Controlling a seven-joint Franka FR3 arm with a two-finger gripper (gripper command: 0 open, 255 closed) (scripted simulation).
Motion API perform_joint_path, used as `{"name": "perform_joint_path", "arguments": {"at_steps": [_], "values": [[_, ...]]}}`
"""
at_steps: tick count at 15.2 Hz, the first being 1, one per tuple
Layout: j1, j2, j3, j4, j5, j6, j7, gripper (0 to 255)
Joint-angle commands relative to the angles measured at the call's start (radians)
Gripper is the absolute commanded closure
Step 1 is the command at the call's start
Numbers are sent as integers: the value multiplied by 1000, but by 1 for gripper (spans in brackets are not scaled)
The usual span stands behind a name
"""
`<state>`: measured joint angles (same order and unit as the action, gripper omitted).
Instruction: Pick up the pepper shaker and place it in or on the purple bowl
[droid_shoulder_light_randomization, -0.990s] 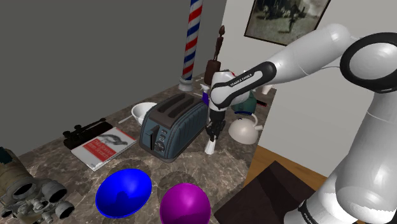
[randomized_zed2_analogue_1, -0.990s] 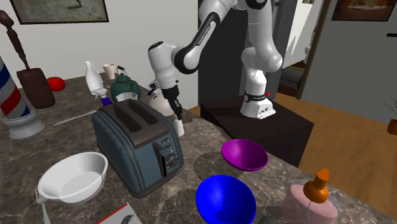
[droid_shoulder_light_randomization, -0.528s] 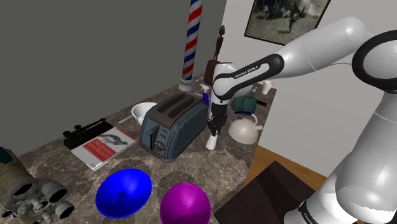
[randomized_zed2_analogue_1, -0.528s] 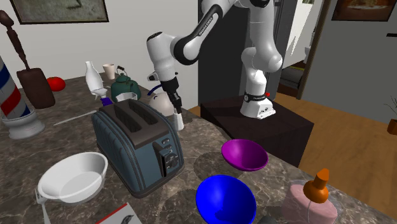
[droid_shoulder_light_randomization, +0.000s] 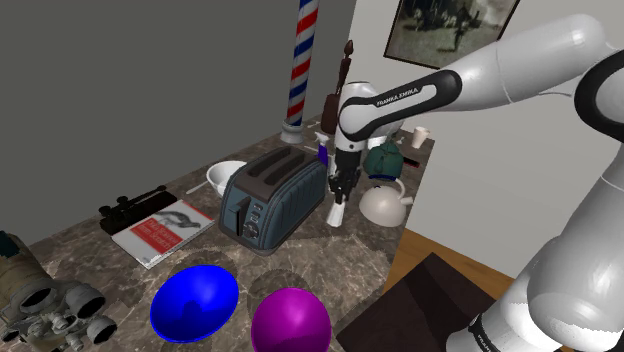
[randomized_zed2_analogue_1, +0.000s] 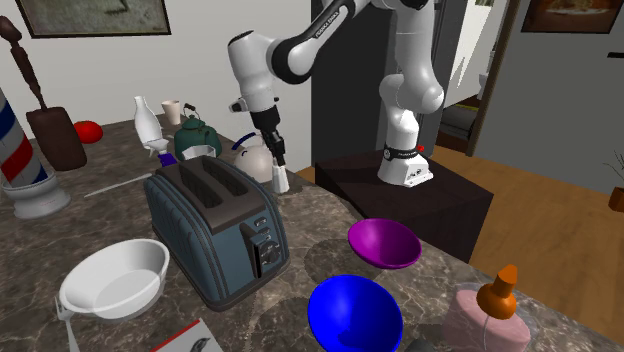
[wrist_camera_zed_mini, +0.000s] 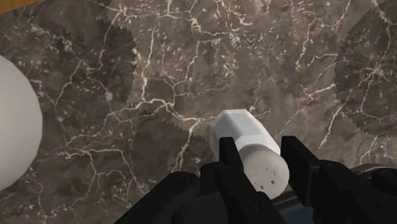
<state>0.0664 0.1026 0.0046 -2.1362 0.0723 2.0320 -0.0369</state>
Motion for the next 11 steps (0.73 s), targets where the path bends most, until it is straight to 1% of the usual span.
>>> {"name": "perform_joint_path", "arguments": {"at_steps": [1, 8, 11], "values": [[0, -16, 0, 9, -1, -25, 1, 255], [-1, -57, -1, 54, -3, -111, 7, 255], [33, -113, 31, -2, 11, -106, 66, 255]]}}
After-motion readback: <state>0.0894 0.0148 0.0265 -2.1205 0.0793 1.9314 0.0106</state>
